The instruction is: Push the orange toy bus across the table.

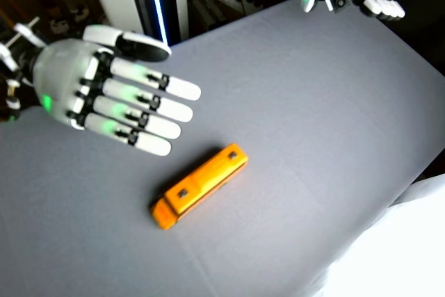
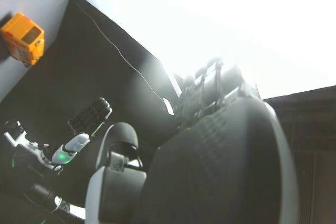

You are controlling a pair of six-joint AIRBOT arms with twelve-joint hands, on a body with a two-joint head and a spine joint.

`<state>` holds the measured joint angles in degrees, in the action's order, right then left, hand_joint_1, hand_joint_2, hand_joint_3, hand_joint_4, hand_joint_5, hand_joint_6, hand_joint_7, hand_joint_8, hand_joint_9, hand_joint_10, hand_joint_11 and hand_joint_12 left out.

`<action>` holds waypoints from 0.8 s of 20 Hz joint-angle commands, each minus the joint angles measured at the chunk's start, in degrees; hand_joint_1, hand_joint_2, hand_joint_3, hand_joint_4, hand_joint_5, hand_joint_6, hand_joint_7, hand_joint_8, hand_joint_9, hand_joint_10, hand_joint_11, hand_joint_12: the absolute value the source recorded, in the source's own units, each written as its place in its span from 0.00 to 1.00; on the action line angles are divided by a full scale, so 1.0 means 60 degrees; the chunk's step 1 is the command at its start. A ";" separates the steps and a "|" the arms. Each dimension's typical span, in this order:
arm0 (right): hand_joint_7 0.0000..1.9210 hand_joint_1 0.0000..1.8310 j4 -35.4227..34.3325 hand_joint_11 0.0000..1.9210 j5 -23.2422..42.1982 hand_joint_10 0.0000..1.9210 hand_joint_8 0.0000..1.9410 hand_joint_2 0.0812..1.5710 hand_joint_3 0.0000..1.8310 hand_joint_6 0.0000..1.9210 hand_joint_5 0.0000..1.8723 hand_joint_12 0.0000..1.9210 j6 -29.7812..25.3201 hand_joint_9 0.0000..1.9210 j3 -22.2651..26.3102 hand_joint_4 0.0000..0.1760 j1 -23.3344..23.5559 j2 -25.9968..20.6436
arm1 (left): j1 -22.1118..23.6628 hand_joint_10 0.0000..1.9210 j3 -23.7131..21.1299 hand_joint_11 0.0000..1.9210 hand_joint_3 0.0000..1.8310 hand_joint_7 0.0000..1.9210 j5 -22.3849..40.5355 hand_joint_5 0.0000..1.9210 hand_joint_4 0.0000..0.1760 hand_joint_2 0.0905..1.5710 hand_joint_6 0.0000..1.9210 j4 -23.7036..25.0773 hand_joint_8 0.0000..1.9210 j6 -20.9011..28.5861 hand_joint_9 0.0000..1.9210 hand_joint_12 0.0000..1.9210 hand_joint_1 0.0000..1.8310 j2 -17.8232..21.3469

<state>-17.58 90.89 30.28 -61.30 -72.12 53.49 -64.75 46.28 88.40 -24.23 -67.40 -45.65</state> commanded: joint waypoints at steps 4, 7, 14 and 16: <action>0.09 0.08 -0.0011 0.04 0.1378 0.00 0.00 0.87 0.00 0.00 0.12 0.03 -0.0039 0.06 0.0120 0.00 -0.0006 -0.0064 | -0.0043 0.00 -0.0066 0.00 0.00 0.02 0.1159 0.03 0.00 0.85 0.01 0.0282 0.00 0.0043 0.00 0.00 0.00 0.0004; 0.10 0.07 0.0074 0.05 0.1579 0.00 0.00 0.87 0.00 0.00 0.13 0.03 -0.0038 0.07 0.0205 0.00 -0.0030 -0.0076 | -0.0115 0.00 -0.0077 0.00 0.00 0.02 0.1179 0.04 0.00 0.84 0.01 0.0185 0.00 0.0125 0.00 0.00 0.00 -0.0020; 0.11 0.11 0.0005 0.00 0.1578 0.00 0.00 0.87 0.00 0.00 0.13 0.17 -0.0038 0.08 0.0201 0.00 -0.0116 -0.0109 | -0.0256 0.00 -0.0099 0.00 0.00 0.03 0.1265 0.04 0.00 0.83 0.00 -0.0022 0.00 0.0138 0.00 0.00 0.00 -0.0128; 0.10 0.11 0.0006 0.00 0.1578 0.00 0.00 0.87 0.00 0.00 0.13 0.15 -0.0038 0.07 0.0198 0.00 -0.0116 -0.0123 | -0.0257 0.00 -0.0097 0.00 0.00 0.02 0.1273 0.04 0.00 0.84 0.00 -0.0018 0.00 0.0135 0.00 0.00 0.00 -0.0115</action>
<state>-17.15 93.23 30.30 -60.03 -73.12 53.17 -66.67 45.87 89.25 -26.72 -66.70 -46.26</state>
